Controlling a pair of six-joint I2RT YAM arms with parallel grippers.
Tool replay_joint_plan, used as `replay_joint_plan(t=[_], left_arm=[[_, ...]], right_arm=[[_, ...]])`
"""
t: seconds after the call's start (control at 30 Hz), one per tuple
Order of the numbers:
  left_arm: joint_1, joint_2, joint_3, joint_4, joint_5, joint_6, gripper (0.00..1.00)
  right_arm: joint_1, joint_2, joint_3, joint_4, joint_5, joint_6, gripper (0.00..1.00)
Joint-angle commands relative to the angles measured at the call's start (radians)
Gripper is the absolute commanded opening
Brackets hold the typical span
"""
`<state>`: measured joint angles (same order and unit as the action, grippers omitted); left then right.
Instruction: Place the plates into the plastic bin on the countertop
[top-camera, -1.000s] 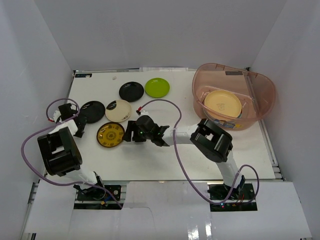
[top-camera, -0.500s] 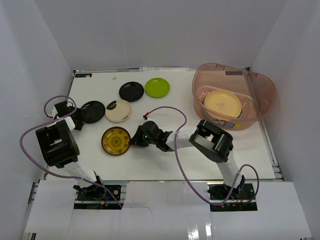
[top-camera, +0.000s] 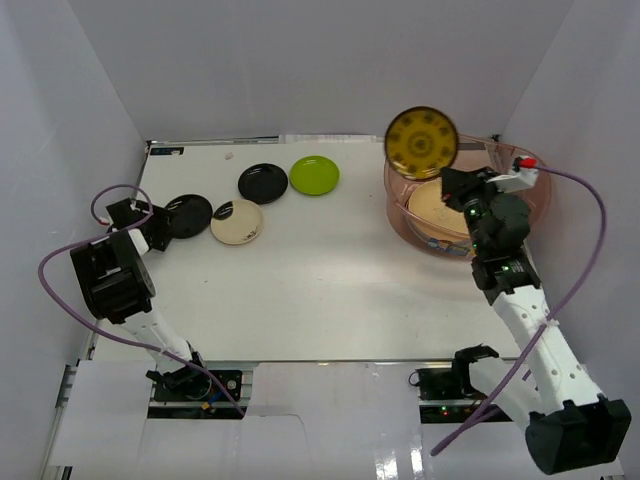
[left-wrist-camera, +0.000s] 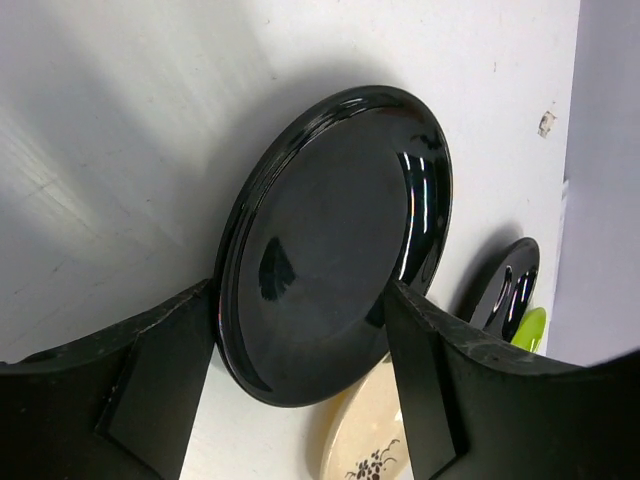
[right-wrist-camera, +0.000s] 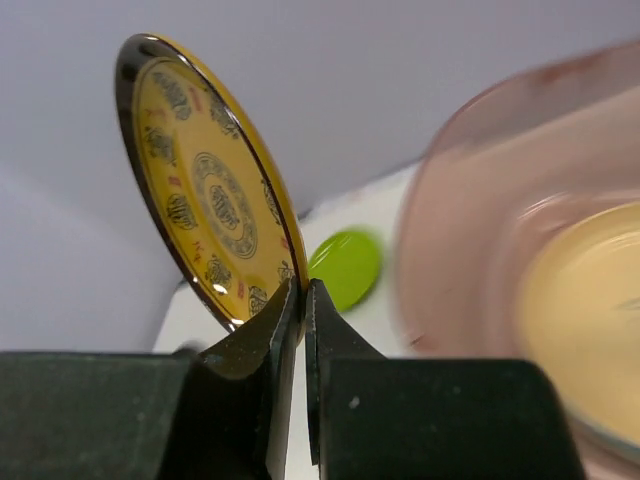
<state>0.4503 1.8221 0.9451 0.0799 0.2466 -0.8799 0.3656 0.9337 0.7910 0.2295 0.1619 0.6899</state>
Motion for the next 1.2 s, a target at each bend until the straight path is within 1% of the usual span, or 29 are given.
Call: replay_joint_plan(t=[0.0,0.03,0.1,0.13,0.2,0.23,0.3,0.37,0.4,0.43,0.5,0.53,0.57,0.63,0.67,0.73,0.77,0.87,0.9,0.97,1.0,1.03,1.07,1.1,1.13,1.17], left_arm=[[-0.005,0.094,-0.066,-0.203,-0.015,0.055,0.78],[-0.005,0.088,-0.068,-0.206,-0.020,0.058,0.76],[-0.005,0.077,-0.071,-0.209,-0.039,0.067,0.70],[-0.005,0.063,-0.071,-0.212,-0.050,0.073,0.59],[-0.007,0.051,-0.074,-0.224,-0.079,0.081,0.45],[-0.007,0.040,-0.074,-0.227,-0.087,0.087,0.26],[-0.007,0.034,-0.071,-0.245,-0.108,0.094,0.11],[-0.005,0.022,-0.071,-0.255,-0.125,0.104,0.00],[-0.005,0.017,-0.074,-0.261,-0.139,0.105,0.00],[-0.007,0.010,-0.080,-0.262,-0.144,0.105,0.00],[-0.005,-0.017,-0.091,-0.258,-0.145,0.104,0.00],[-0.005,-0.027,-0.094,-0.256,-0.144,0.104,0.00],[-0.005,-0.056,-0.098,-0.256,-0.142,0.102,0.00],[-0.005,-0.093,-0.117,-0.249,-0.138,0.101,0.00],[-0.005,-0.137,-0.126,-0.235,-0.135,0.099,0.00],[-0.005,-0.182,-0.156,-0.226,-0.124,0.087,0.00],[-0.005,-0.205,-0.167,-0.215,-0.118,0.081,0.00],[-0.005,-0.294,-0.215,-0.197,-0.095,0.052,0.00],[-0.005,-0.347,-0.235,-0.184,-0.084,0.015,0.00],[-0.005,-0.404,-0.287,-0.151,-0.050,-0.017,0.00],[-0.005,-0.432,-0.298,-0.147,-0.044,-0.030,0.00],[-0.007,-0.489,-0.304,-0.147,-0.044,-0.046,0.00],[-0.005,-0.518,-0.313,-0.144,-0.038,-0.051,0.00],[-0.005,-0.550,-0.318,-0.141,-0.032,-0.054,0.00],[-0.005,-0.619,-0.321,-0.135,-0.024,-0.062,0.00],[-0.007,-0.651,-0.330,-0.134,-0.006,-0.062,0.00]], right_arm=[[-0.210,-0.019,0.024,-0.177,0.018,-0.142,0.08],[-0.332,-0.001,0.019,-0.185,-0.014,-0.142,0.08],[-0.457,0.033,0.010,-0.182,-0.111,-0.109,0.08],[-0.547,0.078,0.010,-0.180,-0.133,-0.098,0.08],[-0.605,0.131,0.017,-0.182,-0.145,-0.081,0.08],[-0.631,0.180,0.022,-0.182,-0.139,-0.078,0.08],[-0.639,0.258,0.034,-0.180,-0.122,-0.076,0.08],[-0.639,0.316,0.057,-0.180,-0.153,-0.079,0.11],[-0.639,0.361,0.060,-0.183,-0.209,-0.078,0.12],[-0.639,0.378,0.060,-0.179,-0.229,-0.075,0.13],[-0.639,0.401,0.059,-0.163,-0.298,-0.079,0.30],[-0.637,0.398,0.059,-0.167,-0.306,-0.082,0.37],[-0.637,0.392,0.059,-0.164,-0.314,-0.085,0.56],[-0.634,0.357,0.063,-0.179,-0.337,-0.095,0.69],[-0.634,0.317,0.065,-0.191,-0.344,-0.096,0.80],[-0.620,0.269,0.059,-0.190,-0.352,-0.096,0.87],[-0.610,0.243,0.056,-0.188,-0.354,-0.096,0.88],[-0.522,0.140,0.036,-0.185,-0.349,-0.104,0.88],[-0.443,0.096,0.021,-0.180,-0.340,-0.108,0.88],[-0.343,0.045,-0.001,-0.168,-0.300,-0.102,0.87],[-0.215,0.037,-0.015,-0.151,-0.285,-0.098,0.87],[-0.150,0.031,-0.035,-0.128,-0.262,-0.092,0.86],[-0.010,0.039,-0.041,-0.118,-0.198,-0.089,0.86],[0.066,0.051,-0.047,-0.104,-0.164,-0.087,0.85],[0.131,0.071,-0.049,-0.078,-0.063,-0.090,0.85],[0.251,0.126,-0.042,-0.072,-0.020,-0.095,0.85]])
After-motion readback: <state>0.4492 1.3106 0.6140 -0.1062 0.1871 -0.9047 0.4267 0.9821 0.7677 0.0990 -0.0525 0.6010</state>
